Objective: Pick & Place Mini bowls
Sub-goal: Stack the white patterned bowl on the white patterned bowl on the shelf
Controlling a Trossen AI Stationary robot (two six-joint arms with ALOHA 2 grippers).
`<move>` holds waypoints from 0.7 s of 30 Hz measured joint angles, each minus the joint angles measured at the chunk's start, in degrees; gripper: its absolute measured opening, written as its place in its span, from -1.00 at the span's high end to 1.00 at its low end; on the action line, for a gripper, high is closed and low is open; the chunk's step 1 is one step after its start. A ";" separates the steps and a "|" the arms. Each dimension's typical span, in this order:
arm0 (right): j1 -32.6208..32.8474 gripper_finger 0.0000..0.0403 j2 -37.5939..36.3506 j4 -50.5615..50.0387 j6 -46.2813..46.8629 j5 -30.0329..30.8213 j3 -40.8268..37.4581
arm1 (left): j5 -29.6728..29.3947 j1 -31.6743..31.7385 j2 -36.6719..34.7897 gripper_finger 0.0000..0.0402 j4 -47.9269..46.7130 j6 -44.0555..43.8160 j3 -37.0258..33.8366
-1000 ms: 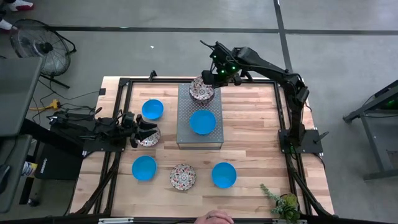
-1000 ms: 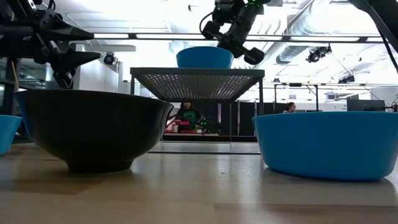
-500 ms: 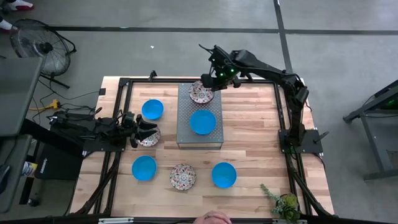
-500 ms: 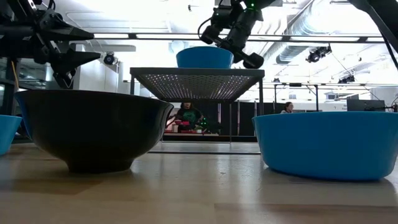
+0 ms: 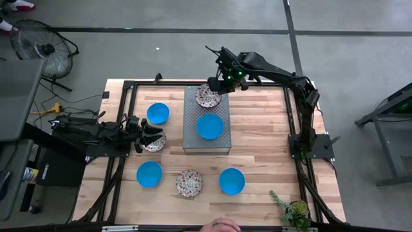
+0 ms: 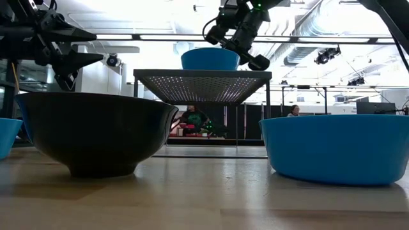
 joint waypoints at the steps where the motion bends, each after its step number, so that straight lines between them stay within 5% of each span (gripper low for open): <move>1: -0.02 0.88 0.00 0.04 0.00 -0.04 0.00 | 0.00 0.01 -0.01 0.05 -0.01 0.01 0.00; 21: -0.26 0.44 -0.42 0.81 -0.52 -0.35 0.13 | -0.01 0.01 0.01 0.05 -0.02 0.00 0.00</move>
